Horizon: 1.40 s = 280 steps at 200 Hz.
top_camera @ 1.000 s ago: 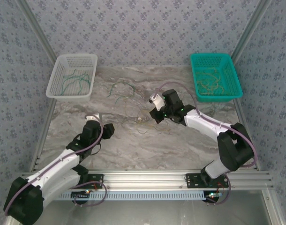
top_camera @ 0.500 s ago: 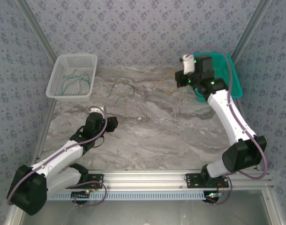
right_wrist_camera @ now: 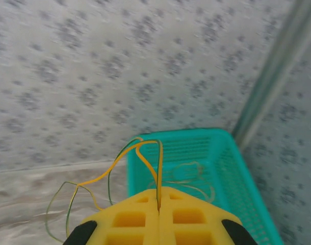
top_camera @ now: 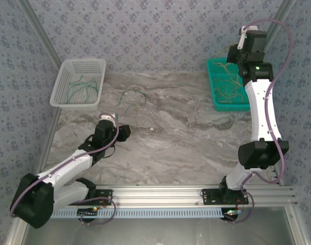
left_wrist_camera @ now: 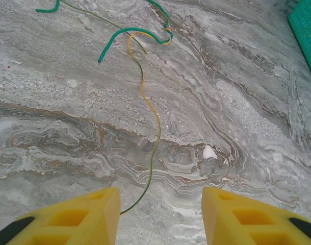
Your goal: Untangle the cables
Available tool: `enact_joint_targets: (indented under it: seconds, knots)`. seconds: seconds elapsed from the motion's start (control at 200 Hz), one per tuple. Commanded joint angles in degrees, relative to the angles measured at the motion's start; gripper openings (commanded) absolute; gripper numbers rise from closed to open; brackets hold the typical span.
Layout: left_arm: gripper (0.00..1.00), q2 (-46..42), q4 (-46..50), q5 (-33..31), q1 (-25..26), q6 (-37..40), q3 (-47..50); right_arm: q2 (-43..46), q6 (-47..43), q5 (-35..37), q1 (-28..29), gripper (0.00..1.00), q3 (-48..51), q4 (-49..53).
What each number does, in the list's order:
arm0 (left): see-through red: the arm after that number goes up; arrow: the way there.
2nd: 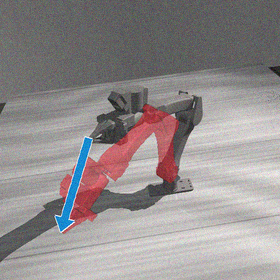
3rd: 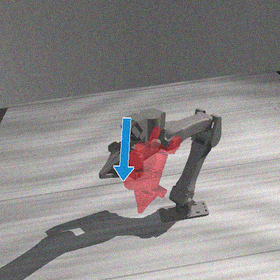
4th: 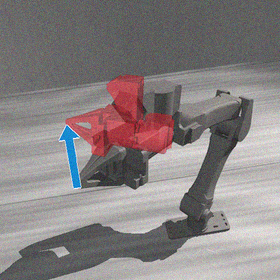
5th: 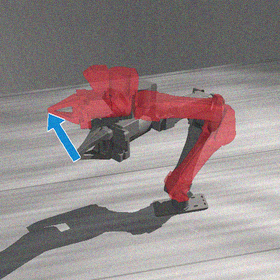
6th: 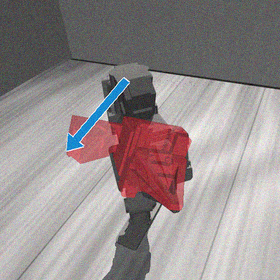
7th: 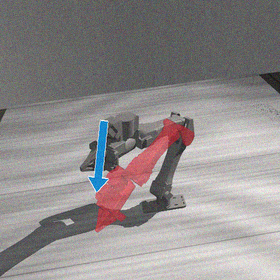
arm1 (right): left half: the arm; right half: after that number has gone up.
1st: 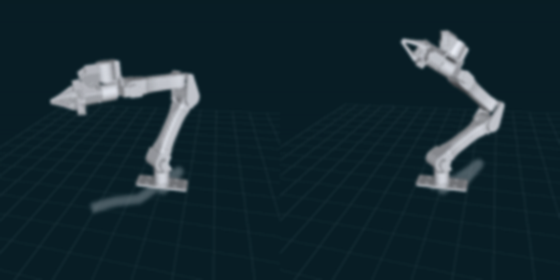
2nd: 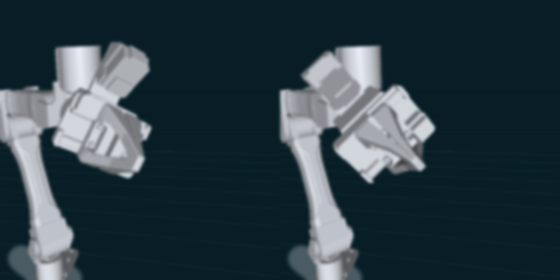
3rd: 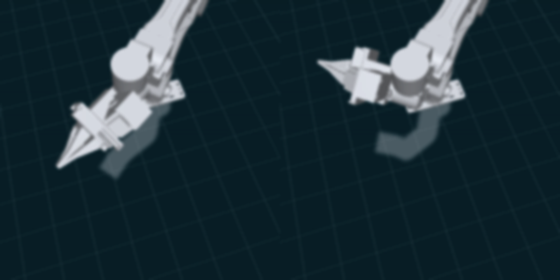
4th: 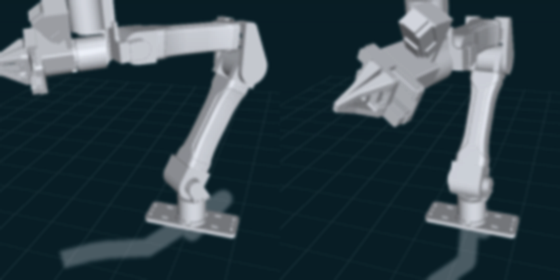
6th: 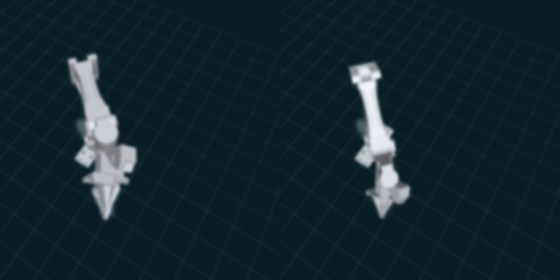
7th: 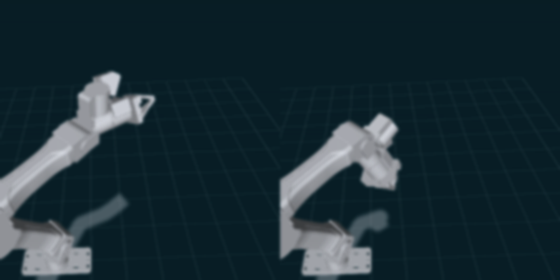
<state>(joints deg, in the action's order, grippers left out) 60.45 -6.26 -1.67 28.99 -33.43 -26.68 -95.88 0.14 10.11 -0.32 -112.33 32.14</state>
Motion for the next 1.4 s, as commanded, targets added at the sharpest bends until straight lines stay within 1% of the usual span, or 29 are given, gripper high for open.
enact_joint_targets:
  seconds: [0.0,0.095,0.18,0.25,0.305,0.355,0.45,0.63,0.705,0.81,0.825,0.854,0.889,0.924,0.949,0.964,1.094,1.214,1.314,1.394]
  knots:
    - [0.46,-0.45,-1.14,0.86,0.15,1.27,-2.23,0.71,-0.94,8.47,-1.3,0.0,8.68,-12.87]
    - [0.46,-0.66,-0.65,0.79,0.07,1.36,-2.24,1.64,-1.12,10.99,-2.69,0.0,17.44,-24.87]
    - [0.46,-0.93,-0.07,0.9,0.16,1.43,-2.42,0.88,-1.92,11.71,-3.73,0.0,21.62,-30.62]
    - [0.46,-1.29,-0.07,0.78,0.22,1.33,-2.25,-0.71,-1.96,9.94,-4.77,0.0,24.45,-34.03]
    - [0.47,-1.48,-0.06,0.55,0.2,1.25,-2.15,-2.92,-1.14,9.26,-5.66,0.0,24.46,-33.75]
    - [0.47,-1.47,-0.08,0.53,0.24,1.22,-2.11,-4.8,-0.85,7.09,-6.3,0.0,24.72,-34.04]
    - [0.47,-1.29,-0.15,0.54,0.3,1.17,-2.18,-8.09,-1.06,4.42,-7.16,0.0,26.11,-36.51]
    - [0.48,-1.82,-0.04,0.37,0.34,1.31,-2.19,-15.78,0.14,1.92,-8.16,0.0,23.71,-35.0]
    - [0.48,-2.09,-0.07,0.17,0.35,1.43,-2.06,-19.35,1.11,-0.66,-8.85,0.0,21.01,-32.37]
    - [0.48,-1.96,0.02,0.0,0.36,1.45,-1.98,-24.1,1.73,-2.1,-9.01,0.0,15.72,-27.14]
    - [0.48,-1.92,0.04,0.02,0.32,1.44,-1.98,-24.48,1.71,-2.24,-9.02,0.02,15.36,-26.92]
    - [0.48,-1.83,-0.05,-0.02,0.29,1.46,-1.98,-25.0,1.78,-2.19,-8.94,0.1,14.92,-26.64]
    - [0.49,-1.69,-0.07,-0.03,0.36,1.45,-1.98,-25.32,2.0,-1.95,-8.83,0.23,14.47,-26.45]
    - [0.49,-1.65,-0.07,-0.08,0.38,1.44,-1.99,-25.5,2.22,-1.93,-8.82,0.41,13.78,-25.64]
    - [0.49,-1.57,-0.03,-0.19,0.41,1.44,-2.01,-25.44,2.38,-2.11,-8.83,0.48,13.18,-24.71]
    - [0.5,-1.56,0.02,-0.24,0.43,1.44,-2.06,-25.37,2.47,-2.33,-8.9,0.51,12.63,-24.05]
    - [0.54,-1.3,0.04,-1.02,0.36,1.65,-2.47,-23.04,3.41,-3.35,-8.72,0.6,8.74,-17.09]
    - [0.55,-0.17,0.27,-1.72,0.31,2.6,-3.75,-21.56,5.0,-1.93,-8.54,0.62,4.23,-8.49]
    - [0.55,1.04,1.05,-2.12,0.3,3.31,-5.58,-19.21,4.94,-2.29,-8.07,0.64,4.34,-5.62]
    - [0.56,1.7,1.22,-2.62,0.16,3.72,-6.82,-15.54,5.13,-3.86,-7.22,0.64,7.4,-5.81]
